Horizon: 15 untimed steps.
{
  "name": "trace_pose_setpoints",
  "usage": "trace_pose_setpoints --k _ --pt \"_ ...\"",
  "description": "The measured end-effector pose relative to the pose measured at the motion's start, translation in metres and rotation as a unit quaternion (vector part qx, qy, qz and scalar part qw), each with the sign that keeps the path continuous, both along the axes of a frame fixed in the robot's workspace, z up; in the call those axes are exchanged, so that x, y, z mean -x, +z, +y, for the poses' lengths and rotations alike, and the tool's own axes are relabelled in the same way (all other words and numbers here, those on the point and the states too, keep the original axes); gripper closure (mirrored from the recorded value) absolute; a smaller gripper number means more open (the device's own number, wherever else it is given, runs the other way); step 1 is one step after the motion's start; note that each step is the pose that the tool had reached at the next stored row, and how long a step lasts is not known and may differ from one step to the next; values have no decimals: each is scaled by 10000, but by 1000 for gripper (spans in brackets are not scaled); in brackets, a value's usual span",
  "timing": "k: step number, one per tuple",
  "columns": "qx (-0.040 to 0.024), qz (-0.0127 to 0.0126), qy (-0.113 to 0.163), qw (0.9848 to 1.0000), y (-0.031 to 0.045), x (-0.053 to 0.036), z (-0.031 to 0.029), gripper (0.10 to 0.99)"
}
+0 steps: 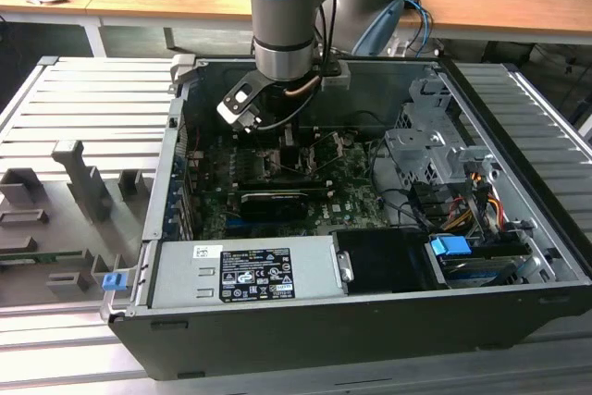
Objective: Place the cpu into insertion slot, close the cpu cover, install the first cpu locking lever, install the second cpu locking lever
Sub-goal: 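Place the cpu into insertion slot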
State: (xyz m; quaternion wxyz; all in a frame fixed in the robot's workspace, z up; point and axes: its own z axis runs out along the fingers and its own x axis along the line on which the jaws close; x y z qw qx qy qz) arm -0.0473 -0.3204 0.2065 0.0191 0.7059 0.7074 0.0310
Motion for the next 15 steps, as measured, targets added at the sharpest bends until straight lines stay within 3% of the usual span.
trace_pose_setpoints --k 8,15 --pt "26 48 -1 10000 -36 -28 13 553" --pt "27 52 -10 10000 -44 -30 16 553"
